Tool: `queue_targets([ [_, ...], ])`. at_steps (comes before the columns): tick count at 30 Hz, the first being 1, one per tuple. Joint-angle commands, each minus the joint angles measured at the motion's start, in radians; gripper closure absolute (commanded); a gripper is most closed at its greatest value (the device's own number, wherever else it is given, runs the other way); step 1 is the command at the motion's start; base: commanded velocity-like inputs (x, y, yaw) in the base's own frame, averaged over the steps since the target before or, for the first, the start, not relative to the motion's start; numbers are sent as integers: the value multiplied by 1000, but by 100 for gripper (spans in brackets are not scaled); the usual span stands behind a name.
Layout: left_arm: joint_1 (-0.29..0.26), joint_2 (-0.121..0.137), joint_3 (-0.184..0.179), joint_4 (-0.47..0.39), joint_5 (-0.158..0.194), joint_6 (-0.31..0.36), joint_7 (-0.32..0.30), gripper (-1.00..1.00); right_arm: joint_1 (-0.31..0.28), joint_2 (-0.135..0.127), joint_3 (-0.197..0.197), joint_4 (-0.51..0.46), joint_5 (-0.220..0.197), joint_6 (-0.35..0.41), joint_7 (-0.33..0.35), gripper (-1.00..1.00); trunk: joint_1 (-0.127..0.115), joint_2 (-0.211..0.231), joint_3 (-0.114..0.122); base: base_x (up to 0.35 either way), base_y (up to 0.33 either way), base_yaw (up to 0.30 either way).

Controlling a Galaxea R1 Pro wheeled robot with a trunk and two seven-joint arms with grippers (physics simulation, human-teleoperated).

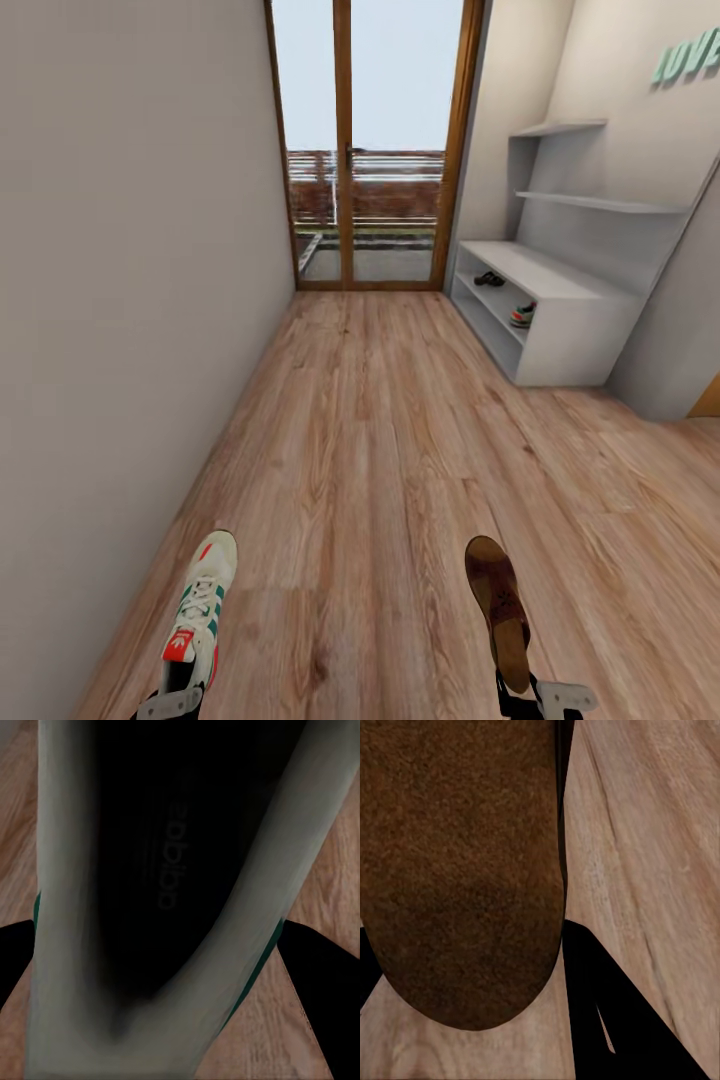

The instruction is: Pick up the two gym shoes and the two sandals from the corridor floor and place them onto the hallstand (shoe rack) in the corridor, making sure they are on the rack and not on the floor. Arrange them so the two gym shoes are next to each other and the two sandals are next to each other.

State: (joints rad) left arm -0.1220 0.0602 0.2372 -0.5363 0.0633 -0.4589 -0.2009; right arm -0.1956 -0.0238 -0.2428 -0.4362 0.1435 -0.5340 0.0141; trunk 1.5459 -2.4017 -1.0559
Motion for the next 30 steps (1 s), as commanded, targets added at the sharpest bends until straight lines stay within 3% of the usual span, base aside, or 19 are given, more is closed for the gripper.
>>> queue_targets([
  [1, -1, 0, 4, 1, 7, -1, -9, 100, -1, 1, -7, 1, 7, -3, 3, 100, 0, 0, -1, 340, 0, 0],
  [30, -1, 0, 4, 1, 7, -2, -9, 100, -1, 1, -7, 1, 7, -3, 3, 100, 0, 0, -1, 339, 0, 0],
])
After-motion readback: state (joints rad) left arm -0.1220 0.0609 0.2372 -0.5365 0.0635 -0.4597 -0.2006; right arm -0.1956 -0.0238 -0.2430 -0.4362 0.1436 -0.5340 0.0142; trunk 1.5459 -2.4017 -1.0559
